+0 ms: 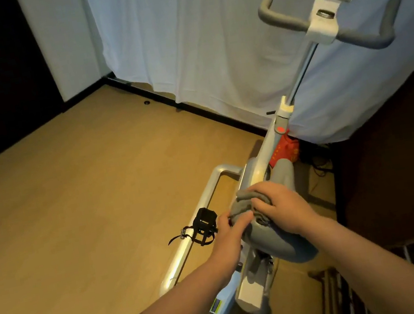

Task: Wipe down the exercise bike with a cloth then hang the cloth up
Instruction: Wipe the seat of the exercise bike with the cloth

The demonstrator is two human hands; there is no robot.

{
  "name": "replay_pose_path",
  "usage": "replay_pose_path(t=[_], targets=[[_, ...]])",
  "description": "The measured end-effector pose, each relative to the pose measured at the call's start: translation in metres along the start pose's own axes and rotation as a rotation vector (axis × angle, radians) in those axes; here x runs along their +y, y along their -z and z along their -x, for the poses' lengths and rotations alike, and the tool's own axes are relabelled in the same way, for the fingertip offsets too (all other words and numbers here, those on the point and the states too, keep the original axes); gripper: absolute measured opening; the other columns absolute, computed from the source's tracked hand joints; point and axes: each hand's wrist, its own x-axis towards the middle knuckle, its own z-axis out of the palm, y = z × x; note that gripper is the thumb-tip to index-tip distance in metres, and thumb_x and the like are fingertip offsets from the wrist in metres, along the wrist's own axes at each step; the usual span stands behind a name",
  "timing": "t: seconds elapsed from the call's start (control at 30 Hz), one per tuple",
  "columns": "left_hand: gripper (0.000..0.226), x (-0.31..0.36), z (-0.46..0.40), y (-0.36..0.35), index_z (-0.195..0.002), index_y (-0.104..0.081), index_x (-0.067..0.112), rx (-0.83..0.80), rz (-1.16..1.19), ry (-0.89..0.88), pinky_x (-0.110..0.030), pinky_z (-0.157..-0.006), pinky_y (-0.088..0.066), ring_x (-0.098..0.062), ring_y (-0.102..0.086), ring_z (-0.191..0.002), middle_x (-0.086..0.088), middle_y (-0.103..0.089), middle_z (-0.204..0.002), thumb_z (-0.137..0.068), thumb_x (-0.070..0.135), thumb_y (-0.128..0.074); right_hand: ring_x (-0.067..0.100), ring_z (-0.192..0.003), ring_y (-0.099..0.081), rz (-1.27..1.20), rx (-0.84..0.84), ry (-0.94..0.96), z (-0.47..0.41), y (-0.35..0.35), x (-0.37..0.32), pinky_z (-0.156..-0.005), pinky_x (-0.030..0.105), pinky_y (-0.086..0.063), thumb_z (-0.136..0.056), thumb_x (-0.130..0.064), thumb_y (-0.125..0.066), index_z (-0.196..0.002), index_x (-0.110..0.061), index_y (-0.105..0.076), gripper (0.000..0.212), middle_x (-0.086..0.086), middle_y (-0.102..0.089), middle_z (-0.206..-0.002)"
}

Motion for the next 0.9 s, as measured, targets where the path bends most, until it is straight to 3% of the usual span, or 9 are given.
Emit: replay_pose_path(t=[0.07,0.2,0.3,0.4,0.5,0.6,0.7,0.8,0.9], targets=[[0.046,0.0,0.002,0.001,-0.13,-0.04,0.03,-0.012,-0.014,0.001,-0.025,-0.077,-0.045,-0.004,-0.052,-0.104,0.005,-0.056,-0.12,-0.091,0.048,-0.057,0.008,-0.113,-0.051,0.061,0.078,-0.057,0.002,-0.015,-0.01,-0.096,0.032,-0.041,-0.096,-0.031,-0.048,-0.118,-0.032,-0.062,0.026,-0.015,-0.061,-0.117],[0.035,0.0,0.007,0.01,-0.129,-0.044,0.022,-0.046,-0.025,-0.038,-0.009,-0.064,-0.044,-0.002,-0.056,-0.102,0.004,-0.059,-0.116,-0.096,0.027,-0.053,0.0,-0.122,-0.042,0.138,0.012,0.148,0.029,-0.022,-0.026,-0.102,0.022,-0.034,-0.091,-0.036,-0.054,-0.123,-0.035,-0.058,0.032,-0.018,-0.053,-0.128],[0.024,0.0,0.01,0.014,-0.12,-0.047,0.029,-0.066,-0.028,-0.017,-0.015,-0.069,-0.041,-0.003,-0.054,-0.102,0.006,-0.058,-0.114,-0.096,0.029,-0.052,-0.003,-0.117,-0.045,0.044,0.043,0.058,0.017,-0.011,-0.017,-0.098,0.025,-0.04,-0.092,-0.044,-0.054,-0.122,-0.041,-0.056,0.029,-0.024,-0.053,-0.124],[0.02,0.003,0.01,0.019,-0.117,-0.05,0.028,-0.077,-0.035,-0.002,-0.019,-0.07,-0.04,-0.003,-0.055,-0.098,0.005,-0.058,-0.109,-0.097,0.027,-0.051,0.002,-0.114,-0.047,0.061,0.18,-0.052,0.02,-0.03,-0.031,-0.096,0.03,-0.044,-0.091,-0.038,-0.055,-0.117,-0.036,-0.058,0.027,-0.019,-0.055,-0.119],[0.026,0.004,0.009,0.023,-0.119,-0.049,0.023,-0.092,-0.056,-0.008,-0.02,-0.069,-0.039,-0.005,-0.056,-0.097,0.003,-0.059,-0.109,-0.094,0.028,-0.057,0.005,-0.122,-0.043,0.237,0.068,0.146,0.035,-0.025,-0.031,-0.101,0.024,-0.037,-0.089,-0.046,-0.055,-0.125,-0.036,-0.055,0.037,-0.015,-0.052,-0.13],[0.032,0.004,0.007,0.024,-0.113,-0.048,0.029,-0.084,-0.092,-0.003,-0.022,-0.073,-0.04,-0.009,-0.054,-0.103,0.002,-0.057,-0.115,-0.086,0.038,-0.062,0.001,-0.12,-0.045,0.129,0.062,0.025,0.024,-0.01,-0.02,-0.099,0.027,-0.042,-0.089,-0.049,-0.056,-0.125,-0.039,-0.054,0.038,-0.021,-0.051,-0.129],[0.022,0.004,0.006,0.024,-0.116,-0.05,0.023,-0.071,-0.08,0.001,-0.023,-0.07,-0.04,-0.009,-0.054,-0.098,0.001,-0.058,-0.109,-0.095,0.017,-0.052,0.004,-0.115,-0.047,0.124,0.225,-0.086,0.021,-0.035,-0.038,-0.1,0.028,-0.042,-0.088,-0.039,-0.057,-0.116,-0.034,-0.06,0.028,-0.016,-0.055,-0.12],[0.02,0.004,0.006,0.028,-0.112,-0.052,0.022,-0.084,-0.072,0.019,-0.02,-0.067,-0.038,-0.005,-0.054,-0.092,0.005,-0.059,-0.102,-0.094,0.013,-0.052,0.007,-0.121,-0.046,0.278,0.084,0.16,0.029,-0.032,-0.031,-0.102,0.024,-0.034,-0.092,-0.045,-0.051,-0.12,-0.034,-0.059,0.031,-0.014,-0.054,-0.128],[0.024,0.001,0.004,0.029,-0.121,-0.051,0.023,-0.056,-0.088,0.017,-0.019,-0.072,-0.038,-0.008,-0.053,-0.1,0.005,-0.057,-0.11,-0.098,0.023,-0.051,0.004,-0.116,-0.049,0.148,0.093,0.006,0.016,-0.013,-0.011,-0.094,0.029,-0.045,-0.097,-0.044,-0.044,-0.119,-0.039,-0.056,0.026,-0.02,-0.053,-0.125]])
